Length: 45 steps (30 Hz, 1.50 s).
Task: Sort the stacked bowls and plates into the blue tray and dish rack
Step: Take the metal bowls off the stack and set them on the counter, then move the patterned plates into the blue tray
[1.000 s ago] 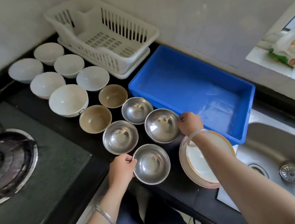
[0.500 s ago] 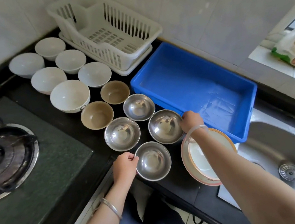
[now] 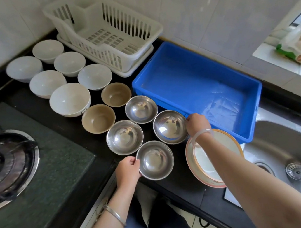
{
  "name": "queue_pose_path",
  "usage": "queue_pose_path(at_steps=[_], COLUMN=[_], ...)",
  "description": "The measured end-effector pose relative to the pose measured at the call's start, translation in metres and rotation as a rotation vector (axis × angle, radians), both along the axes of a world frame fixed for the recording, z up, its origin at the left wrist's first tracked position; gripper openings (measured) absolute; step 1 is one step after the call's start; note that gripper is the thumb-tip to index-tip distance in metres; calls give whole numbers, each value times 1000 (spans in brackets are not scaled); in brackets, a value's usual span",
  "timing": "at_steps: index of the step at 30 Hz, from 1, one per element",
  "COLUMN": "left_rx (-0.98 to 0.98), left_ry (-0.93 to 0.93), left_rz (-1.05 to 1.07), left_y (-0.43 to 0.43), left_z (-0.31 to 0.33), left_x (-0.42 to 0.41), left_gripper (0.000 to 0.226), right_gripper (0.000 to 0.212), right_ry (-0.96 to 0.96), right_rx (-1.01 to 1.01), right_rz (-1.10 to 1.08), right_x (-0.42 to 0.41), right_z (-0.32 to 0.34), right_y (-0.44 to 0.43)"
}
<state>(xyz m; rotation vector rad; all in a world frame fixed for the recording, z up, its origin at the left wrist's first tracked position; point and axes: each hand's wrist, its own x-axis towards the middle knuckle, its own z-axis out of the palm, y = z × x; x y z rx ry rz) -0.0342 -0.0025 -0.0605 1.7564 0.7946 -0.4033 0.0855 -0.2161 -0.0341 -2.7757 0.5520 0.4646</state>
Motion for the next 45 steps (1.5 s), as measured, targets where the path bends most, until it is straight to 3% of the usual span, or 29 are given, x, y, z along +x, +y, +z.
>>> queue_pose_path(at_steps=[11,17,22,29,35,45], left_rx=[6,247,362,285,311,423], left_ry=[1,-18,-143,-250,-274,-346], left_rz=[-9,-309,-414,-651,-839,-946], left_y=[2,11,-4,-87,-130,-138], left_z=[5,23,55,61,51,48], left_x=[2,8,24,42,43,54], left_gripper=[19,26,12,31,23,19], right_gripper=[24,25,23,26,17,18], right_ry=[-14,-40,-229,-353,-268,-294], right_rx=[54,82,25,-7,108,183], right_rz=[-25,-5,3,-277,-426,-593], right_x=[-1,-4,-23,-94,-136,-160], right_z=[2,9,29,29,11,11], right_y=[0,-3,-23,-90,-109,-92])
